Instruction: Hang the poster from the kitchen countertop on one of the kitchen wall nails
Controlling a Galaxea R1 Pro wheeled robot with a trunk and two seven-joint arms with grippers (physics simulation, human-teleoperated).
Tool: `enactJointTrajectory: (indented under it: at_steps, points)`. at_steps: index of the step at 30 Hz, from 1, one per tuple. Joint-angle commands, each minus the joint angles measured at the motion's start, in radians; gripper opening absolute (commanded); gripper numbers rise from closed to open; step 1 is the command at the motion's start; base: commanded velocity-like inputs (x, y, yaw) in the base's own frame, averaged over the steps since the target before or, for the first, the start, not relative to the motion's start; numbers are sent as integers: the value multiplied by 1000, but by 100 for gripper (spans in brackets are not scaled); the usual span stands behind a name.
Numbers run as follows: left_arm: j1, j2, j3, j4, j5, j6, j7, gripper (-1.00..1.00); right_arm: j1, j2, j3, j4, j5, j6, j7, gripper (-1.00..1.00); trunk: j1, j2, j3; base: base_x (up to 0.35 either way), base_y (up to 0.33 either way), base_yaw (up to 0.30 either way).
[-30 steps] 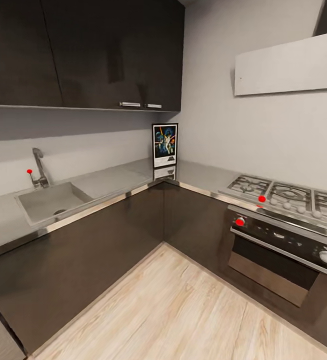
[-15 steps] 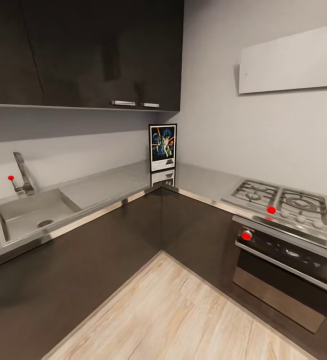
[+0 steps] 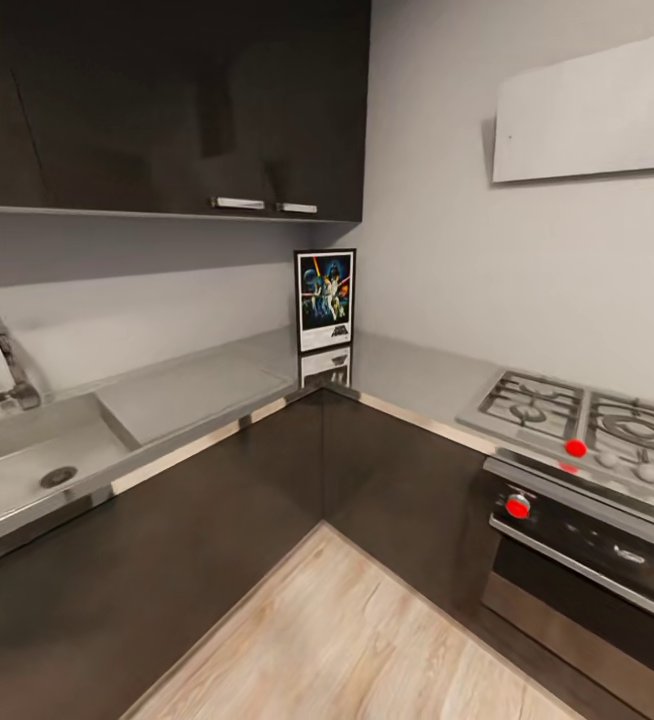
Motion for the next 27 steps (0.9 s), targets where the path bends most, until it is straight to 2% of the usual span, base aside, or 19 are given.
enactJointTrajectory:
  at_steps: [1, 11, 15, 18, 20, 21, 22, 25, 27]
  points:
    - [0, 0, 1, -1, -1, -2, 0, 100, -1, 0, 1, 1, 1, -3, 0, 100, 1, 0, -1, 335, 0, 0]
    - [0, -1, 1, -1, -1, -1, 0, 100, -1, 2, 1, 1, 1, -3, 0, 100, 1, 0, -1, 335, 0, 0]
    - [0, -3, -7, -25, 2, -6, -1, 100, -1, 1, 1, 1, 1, -3, 0, 100, 1, 0, -1, 60, 0, 0]
    - [0, -7, -11, -110, 3, -5, -3, 100, -1, -1, 0, 1, 1, -7, 0, 100, 1, 0, -1, 14, 0, 0]
    - [0, -9, -11, -235, 5, 5, -5, 100, -1, -1, 0, 1, 1, -25, 0, 100, 1, 0, -1, 6, 0, 0]
    - [0, -10, -10, -335, 6, 21, -6, 100, -1, -2, 0, 1, 1, -42, 0, 100, 1, 0, -1, 4, 0, 0]
    - [0, -11, -9, -384, 6, 36, -6, 100, -1, -2, 0, 1, 1, -50, 0, 100, 1, 0, -1, 3, 0, 0]
    - [0, -12, -13, -521, 6, 105, -7, 100, -1, -2, 0, 2, 1, -68, 0, 100, 1, 0, -1, 2, 0, 0]
    - [0, -13, -22, -685, 8, 219, -8, 100, -1, -3, 0, 2, 1, -80, 0, 100, 1, 0, -1, 0, 0, 0]
